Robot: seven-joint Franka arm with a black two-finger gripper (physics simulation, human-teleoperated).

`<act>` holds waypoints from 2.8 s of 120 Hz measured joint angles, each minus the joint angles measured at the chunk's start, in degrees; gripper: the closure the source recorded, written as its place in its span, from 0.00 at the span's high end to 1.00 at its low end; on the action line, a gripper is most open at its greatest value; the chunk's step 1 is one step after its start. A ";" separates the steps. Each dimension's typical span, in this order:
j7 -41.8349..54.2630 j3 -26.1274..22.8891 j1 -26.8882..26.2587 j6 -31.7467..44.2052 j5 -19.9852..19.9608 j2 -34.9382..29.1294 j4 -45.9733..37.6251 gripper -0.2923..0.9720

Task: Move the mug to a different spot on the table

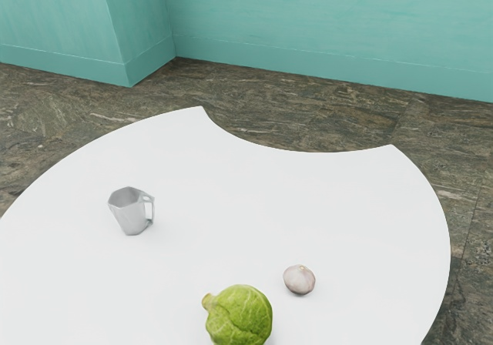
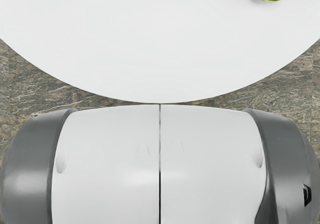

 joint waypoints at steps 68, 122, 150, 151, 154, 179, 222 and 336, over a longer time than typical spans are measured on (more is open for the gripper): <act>0.00 0.00 -0.02 0.87 0.00 0.06 0.00 0.77; 0.00 0.00 -0.03 5.91 0.00 0.15 -4.30 0.77; 0.00 0.00 -0.03 10.88 0.00 0.16 -10.34 0.77; 0.00 0.00 -0.03 11.09 0.00 0.16 -10.60 0.77; 0.00 0.00 -0.03 11.72 0.00 0.16 -11.33 0.77; 0.00 0.00 -0.03 17.72 0.00 0.16 -18.23 0.77; 0.00 0.00 -0.03 30.43 0.00 0.17 -32.10 0.77; 0.00 0.00 -0.02 68.01 0.00 0.18 -69.35 0.77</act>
